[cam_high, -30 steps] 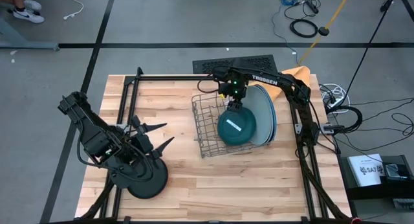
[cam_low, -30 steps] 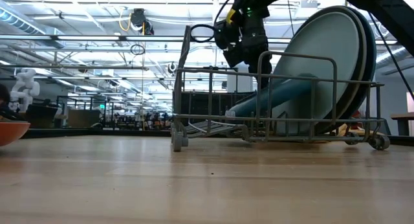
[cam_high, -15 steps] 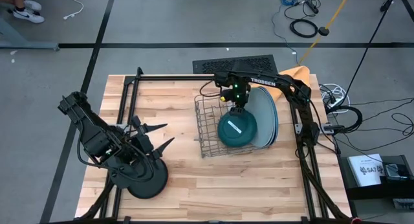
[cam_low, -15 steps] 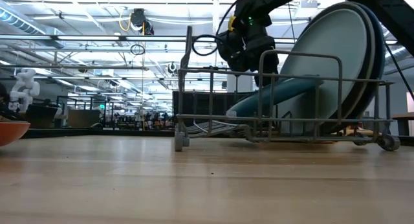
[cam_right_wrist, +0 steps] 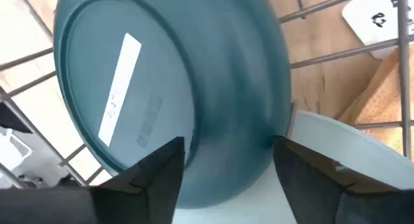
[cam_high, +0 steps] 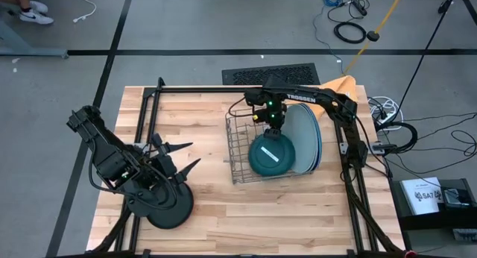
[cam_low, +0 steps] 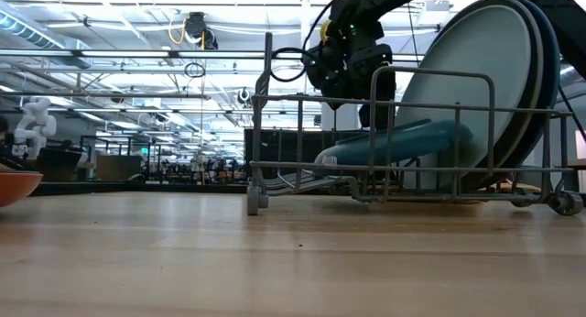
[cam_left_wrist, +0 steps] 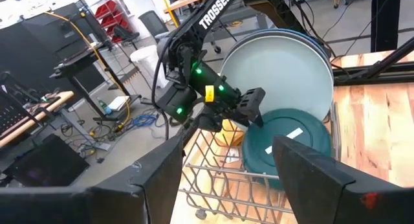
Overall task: Sort dishes
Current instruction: Put the dark green plate into the green dish rack
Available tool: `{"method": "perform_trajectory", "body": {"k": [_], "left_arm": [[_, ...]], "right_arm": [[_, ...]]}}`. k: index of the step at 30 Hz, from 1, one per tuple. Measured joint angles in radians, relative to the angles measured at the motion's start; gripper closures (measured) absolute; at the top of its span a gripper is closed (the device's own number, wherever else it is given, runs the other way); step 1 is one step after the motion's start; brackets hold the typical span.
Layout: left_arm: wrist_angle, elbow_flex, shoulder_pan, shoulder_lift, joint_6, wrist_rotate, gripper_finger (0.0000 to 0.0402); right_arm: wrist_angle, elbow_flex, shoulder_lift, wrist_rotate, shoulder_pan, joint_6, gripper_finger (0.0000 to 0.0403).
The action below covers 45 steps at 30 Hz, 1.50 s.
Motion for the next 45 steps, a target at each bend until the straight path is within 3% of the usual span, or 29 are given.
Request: {"method": "perform_trajectory", "body": {"k": [10,13,17,25,29,39,45], "left_arm": [[0.0,0.0,0.0,0.0,0.0,0.0,0.0162],[0.0,0.0,0.0,0.0,0.0,0.0,0.0162],[0.001,0.0,0.0,0.0,0.0,0.004,0.0162],[0.0,0.0,0.0,0.0,0.001,0.014,0.0162],[0.0,0.0,0.0,0.0,0.001,0.016,0.0162],[0.0,0.0,0.0,0.0,0.002,0.022,0.0162],[0.001,0.0,0.0,0.0,0.002,0.023,0.0162]], "right_arm": [[0.0,0.001,0.0,0.043,0.041,-0.004,0.0315],[0.0,0.001,0.0,0.045,0.053,0.005,0.0332],[0.0,0.007,0.0,0.048,0.054,0.027,0.0303],[0.0,0.072,-0.001,0.003,0.066,0.008,0.017],[0.002,0.059,-0.002,-0.002,0.069,-0.013,0.0131],[0.049,-0.013,-0.002,0.004,0.063,-0.004,0.012],[0.075,-0.084,-0.004,-0.053,0.056,0.0,0.012]]}}
